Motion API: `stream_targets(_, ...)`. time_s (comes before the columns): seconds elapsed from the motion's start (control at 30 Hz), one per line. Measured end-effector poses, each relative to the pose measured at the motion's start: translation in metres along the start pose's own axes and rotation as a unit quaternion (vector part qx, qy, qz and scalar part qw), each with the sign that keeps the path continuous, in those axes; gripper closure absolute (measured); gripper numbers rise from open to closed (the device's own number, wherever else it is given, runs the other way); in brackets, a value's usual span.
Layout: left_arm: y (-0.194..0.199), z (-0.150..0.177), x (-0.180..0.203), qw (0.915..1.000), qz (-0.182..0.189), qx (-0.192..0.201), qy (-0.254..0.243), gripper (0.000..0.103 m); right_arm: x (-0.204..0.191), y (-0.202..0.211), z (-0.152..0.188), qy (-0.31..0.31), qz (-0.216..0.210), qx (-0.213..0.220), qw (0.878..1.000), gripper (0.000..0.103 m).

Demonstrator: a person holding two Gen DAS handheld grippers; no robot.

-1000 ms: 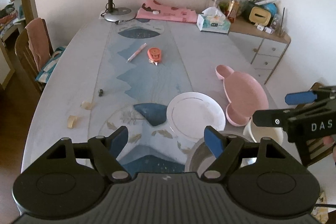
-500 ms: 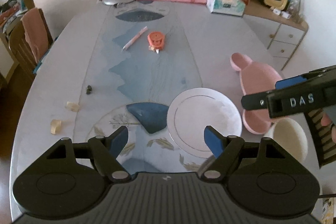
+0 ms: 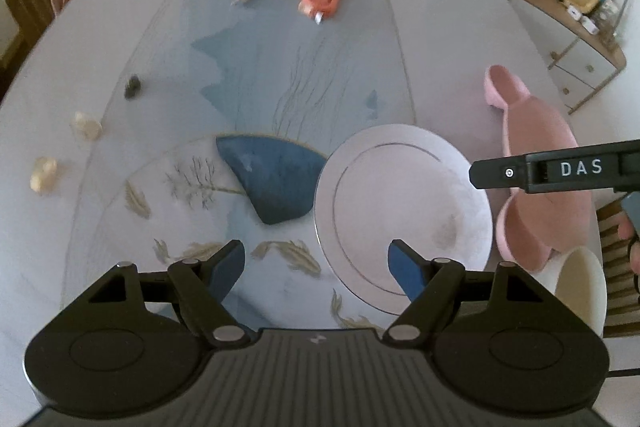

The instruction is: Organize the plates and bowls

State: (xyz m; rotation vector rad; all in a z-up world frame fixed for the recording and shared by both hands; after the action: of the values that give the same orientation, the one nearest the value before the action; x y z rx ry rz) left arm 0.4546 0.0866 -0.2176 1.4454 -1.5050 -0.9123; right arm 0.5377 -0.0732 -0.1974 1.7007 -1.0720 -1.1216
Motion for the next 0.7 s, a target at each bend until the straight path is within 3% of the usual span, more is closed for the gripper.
stream_targets(0.13,-0.014,0.004,0.003,0.9998,0.012,-0.014,-0.001,0.039,0.004,-0.011,-0.002,0.001,0.000,-0.014,1.000,0.038)
stream_targets(0.3,-0.025,0.007,0.006,0.9993,0.028,-0.023,0.010,0.054,0.004,-0.022,-0.001,0.005,-0.013,-0.033,0.999,0.052)
stream_targets(0.47,-0.032,0.006,0.005,0.9986,0.042,-0.020,0.023,0.070,0.003,-0.031,0.003,0.014,-0.018,-0.050,0.998,0.059)
stream_targets(0.7,-0.034,0.008,0.006,0.9964,0.070,-0.016,0.045,0.076,0.008,-0.033,0.008,0.013,-0.028,-0.062,0.998,0.065)
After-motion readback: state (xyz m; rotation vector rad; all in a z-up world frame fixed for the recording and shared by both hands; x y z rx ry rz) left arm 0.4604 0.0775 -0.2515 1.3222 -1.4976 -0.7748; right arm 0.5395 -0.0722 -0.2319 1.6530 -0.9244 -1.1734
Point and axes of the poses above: each gripper's, at about its wrist camera, not at the fingertips, and y roughly against the way its jaws point, x to its right, z to its underside, the point moved 10 cm from there along -y, roughly the way its jaws point, and after that the axes turned 12 degrees about -y, right-handed, at the moved point
